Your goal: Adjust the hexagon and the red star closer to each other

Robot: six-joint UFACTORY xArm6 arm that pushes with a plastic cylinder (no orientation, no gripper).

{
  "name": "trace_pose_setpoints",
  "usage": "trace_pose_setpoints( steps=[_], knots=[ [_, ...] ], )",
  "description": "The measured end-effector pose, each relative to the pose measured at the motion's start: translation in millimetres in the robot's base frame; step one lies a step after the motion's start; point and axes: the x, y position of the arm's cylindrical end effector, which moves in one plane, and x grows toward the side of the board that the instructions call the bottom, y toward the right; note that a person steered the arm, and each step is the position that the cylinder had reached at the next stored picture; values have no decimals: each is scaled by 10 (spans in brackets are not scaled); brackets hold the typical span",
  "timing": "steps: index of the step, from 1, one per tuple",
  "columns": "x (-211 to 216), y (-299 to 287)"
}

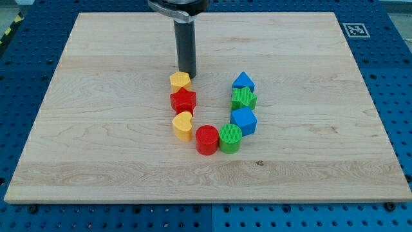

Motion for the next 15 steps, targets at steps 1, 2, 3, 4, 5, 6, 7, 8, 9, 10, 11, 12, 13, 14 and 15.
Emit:
trace_pose_setpoints(
  steps=[1, 2, 3, 4, 5, 6, 7, 8, 9, 10, 11, 12, 13, 14, 15],
  knots=[
    [24, 0],
    [67, 0],
    [73, 0],
    [101, 0],
    [200, 0],
    [222, 0],
    [224, 0],
    [214, 21],
    [214, 131],
    [302, 173],
    [502, 173],
    [553, 173],
    [576, 173],
    [577, 173],
    [394, 173]
  ],
)
